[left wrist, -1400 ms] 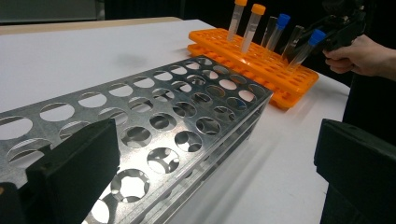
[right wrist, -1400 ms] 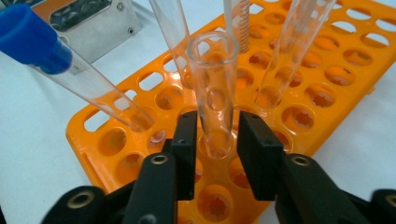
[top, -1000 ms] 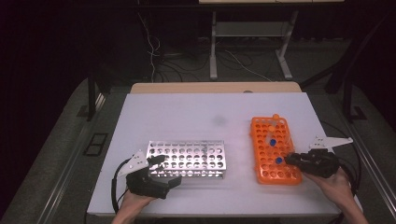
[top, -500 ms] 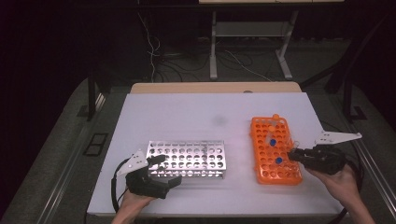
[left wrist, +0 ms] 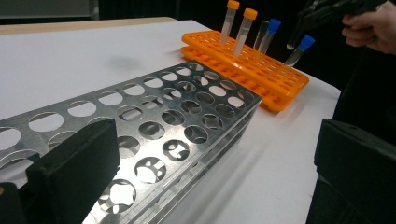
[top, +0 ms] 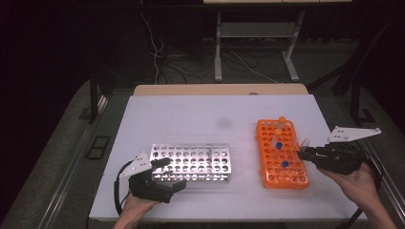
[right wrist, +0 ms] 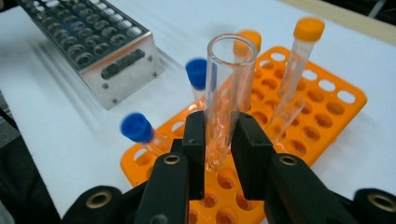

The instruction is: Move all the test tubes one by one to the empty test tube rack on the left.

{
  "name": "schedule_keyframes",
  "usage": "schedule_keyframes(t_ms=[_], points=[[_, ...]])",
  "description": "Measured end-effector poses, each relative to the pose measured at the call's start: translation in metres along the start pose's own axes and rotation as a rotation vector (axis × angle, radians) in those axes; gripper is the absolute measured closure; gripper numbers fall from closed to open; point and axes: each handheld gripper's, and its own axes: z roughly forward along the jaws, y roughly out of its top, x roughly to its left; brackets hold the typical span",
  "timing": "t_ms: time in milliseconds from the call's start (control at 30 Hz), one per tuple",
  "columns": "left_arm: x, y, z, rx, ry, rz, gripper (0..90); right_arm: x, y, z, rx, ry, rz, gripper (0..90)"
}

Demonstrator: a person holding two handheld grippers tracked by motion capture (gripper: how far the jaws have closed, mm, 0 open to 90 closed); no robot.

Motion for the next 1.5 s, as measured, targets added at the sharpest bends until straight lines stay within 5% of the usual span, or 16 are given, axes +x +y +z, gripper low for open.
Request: schedule_keyframes(t_ms=[533,967,1500], points=[[-0.005,0.014,0.003,0.044,-0.023,0.021,0.0,0.030,0.055,-0.020,-0.027,0.052,-0.081,75.3],[-0.009,0.046,0.013,0.057,-0.067,0.039,0.0,0.056,0.087,0.001,-0.011,0.132,-0.128,75.3],[-0.019,0.084,0.041,0.063,-0.141,0.078,3.1,0.075,0.098,0.039,0.030,0.209,-0.148,75.3]])
